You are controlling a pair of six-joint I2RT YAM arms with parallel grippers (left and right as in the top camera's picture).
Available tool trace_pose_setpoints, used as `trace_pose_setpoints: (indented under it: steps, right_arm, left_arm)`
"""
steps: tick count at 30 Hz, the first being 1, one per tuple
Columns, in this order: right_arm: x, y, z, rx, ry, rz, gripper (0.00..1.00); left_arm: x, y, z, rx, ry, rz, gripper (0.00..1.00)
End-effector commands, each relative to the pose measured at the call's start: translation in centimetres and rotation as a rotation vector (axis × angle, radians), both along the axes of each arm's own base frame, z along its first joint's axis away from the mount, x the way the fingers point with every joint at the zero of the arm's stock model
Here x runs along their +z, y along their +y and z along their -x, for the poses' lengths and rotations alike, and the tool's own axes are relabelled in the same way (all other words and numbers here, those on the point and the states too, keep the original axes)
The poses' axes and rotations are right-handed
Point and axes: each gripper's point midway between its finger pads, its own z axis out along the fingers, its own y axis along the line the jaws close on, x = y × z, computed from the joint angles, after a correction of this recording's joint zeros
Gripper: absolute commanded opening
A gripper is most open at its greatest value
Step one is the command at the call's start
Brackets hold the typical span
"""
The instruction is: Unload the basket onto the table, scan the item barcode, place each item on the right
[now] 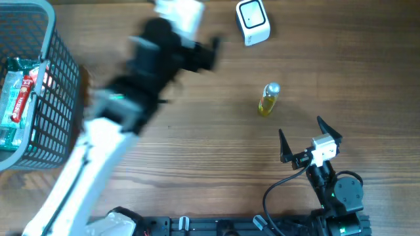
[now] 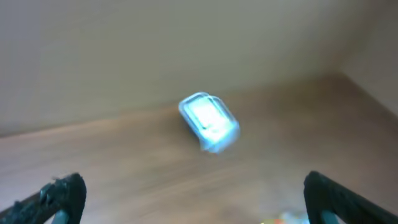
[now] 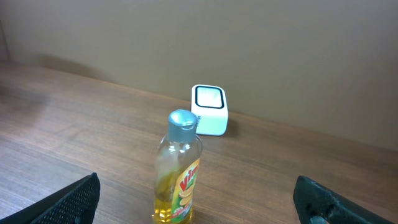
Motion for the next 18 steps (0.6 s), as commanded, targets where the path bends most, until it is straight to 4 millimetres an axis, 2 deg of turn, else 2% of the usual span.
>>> trace_pose_setpoints:
  steps: [1, 2, 3, 5, 7, 8, 9, 11, 12, 14, 18]
  right_arm:
    - [0.2, -0.2, 0.0, -0.010, -0.007, -0.003, 1.00]
    - [0.2, -0.2, 0.0, -0.010, -0.007, -0.003, 1.00]
    - [0.2, -0.2, 0.0, -0.010, -0.007, -0.003, 0.99]
    - [0.2, -0.2, 0.0, -0.010, -0.007, -0.003, 1.00]
    - [0.2, -0.2, 0.0, -0.010, -0.007, -0.003, 1.00]
    - [0.2, -0.2, 0.0, -0.010, -0.007, -0.003, 1.00]
    - [0.2, -0.2, 0.0, -0.010, -0.007, -0.003, 1.00]
    - [0.2, -0.2, 0.0, -0.010, -0.007, -0.003, 1.00]
    - [0.2, -0.2, 0.0, -0.010, -0.007, -0.003, 1.00]
    - [0.2, -0.2, 0.0, -0.010, -0.007, -0.003, 1.00]
    - [0.2, -0.2, 0.0, -0.010, -0.007, -0.003, 1.00]
  left_arm:
    - [8.0, 15.8, 0.8, 0.355, -0.155, -0.042, 1.00]
    - [8.4, 19.3, 1.1, 0.442, -0.167, -0.057, 1.00]
    - [8.7, 25.7, 2.1, 0.606, -0.170, -0.081, 1.00]
    - [7.5, 33.0, 3.4, 0.764, -0.131, -0.079, 1.00]
    - [5.2, 37.4, 3.9, 0.835, -0.065, -0.059, 1.00]
    - [3.9, 38.9, 4.0, 0.859, -0.026, -0.048, 1.00]
    - [0.0, 41.9, 4.0, 0.904, 0.091, -0.014, 1.00]
    - [-4.4, 44.0, 3.8, 0.930, 0.218, 0.010, 1.00]
    - [-6.0, 44.6, 3.6, 0.935, 0.260, 0.020, 1.00]
    - [-11.7, 45.7, 2.4, 0.924, 0.402, 0.058, 1.00]
    - [-17.2, 45.1, 0.4, 0.816, 0.510, 0.120, 1.00]
